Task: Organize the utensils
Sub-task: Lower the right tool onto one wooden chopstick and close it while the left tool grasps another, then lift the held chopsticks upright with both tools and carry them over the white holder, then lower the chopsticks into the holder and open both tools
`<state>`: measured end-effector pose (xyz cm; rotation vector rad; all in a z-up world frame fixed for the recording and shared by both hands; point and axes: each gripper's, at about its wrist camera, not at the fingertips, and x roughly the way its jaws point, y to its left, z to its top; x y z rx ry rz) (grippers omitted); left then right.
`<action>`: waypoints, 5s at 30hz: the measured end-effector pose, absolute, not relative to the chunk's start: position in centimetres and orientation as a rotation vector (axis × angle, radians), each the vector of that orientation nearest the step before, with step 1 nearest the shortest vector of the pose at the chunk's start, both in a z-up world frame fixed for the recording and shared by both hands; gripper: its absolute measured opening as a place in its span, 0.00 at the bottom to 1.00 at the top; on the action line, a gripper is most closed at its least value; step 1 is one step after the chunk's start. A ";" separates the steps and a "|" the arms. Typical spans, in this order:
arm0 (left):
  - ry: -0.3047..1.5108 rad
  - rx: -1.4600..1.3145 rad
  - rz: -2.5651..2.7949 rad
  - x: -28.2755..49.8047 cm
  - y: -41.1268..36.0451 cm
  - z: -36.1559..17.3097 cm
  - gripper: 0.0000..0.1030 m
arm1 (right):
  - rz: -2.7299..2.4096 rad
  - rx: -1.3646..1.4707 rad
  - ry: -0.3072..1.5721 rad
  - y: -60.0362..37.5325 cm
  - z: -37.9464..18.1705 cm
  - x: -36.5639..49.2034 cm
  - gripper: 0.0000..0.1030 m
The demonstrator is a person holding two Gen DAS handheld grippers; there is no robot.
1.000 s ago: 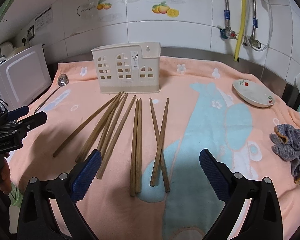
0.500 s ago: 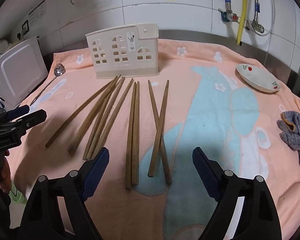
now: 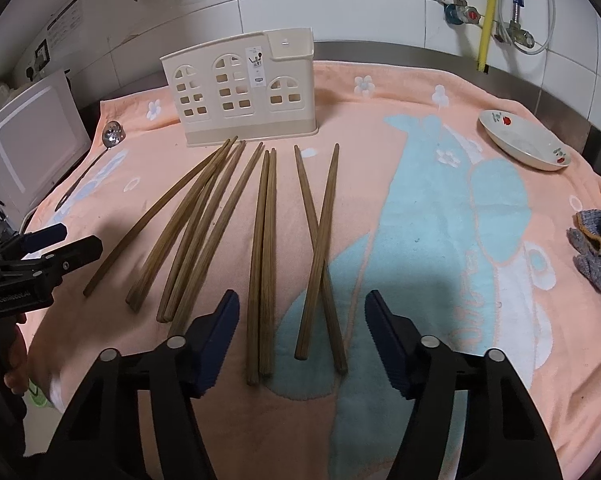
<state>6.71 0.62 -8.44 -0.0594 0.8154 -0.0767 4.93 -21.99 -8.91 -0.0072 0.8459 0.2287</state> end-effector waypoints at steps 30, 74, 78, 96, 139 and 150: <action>0.856 -0.134 -0.245 7.9 0.1 -9.8 0.39 | 0.227 -0.006 0.867 -21.9 -9.7 5.2 0.13; 0.755 -0.116 -0.206 7.9 1.4 -6.5 0.06 | 0.208 -0.036 0.652 -23.6 -3.0 5.7 0.06; 0.693 -0.083 -0.222 8.5 1.4 -3.5 0.05 | 0.236 -0.046 0.586 -23.7 0.5 7.1 0.06; 0.568 0.042 -0.321 13.3 -0.5 7.7 0.05 | 0.381 -0.081 0.493 -22.8 12.9 15.2 0.06; 0.490 0.072 -0.172 21.3 1.4 11.9 0.07 | 0.349 -0.054 0.489 -19.0 12.6 25.6 0.15; 0.495 0.045 -0.182 15.3 1.8 10.0 0.27 | 0.382 -0.091 0.499 -20.2 11.1 18.1 0.26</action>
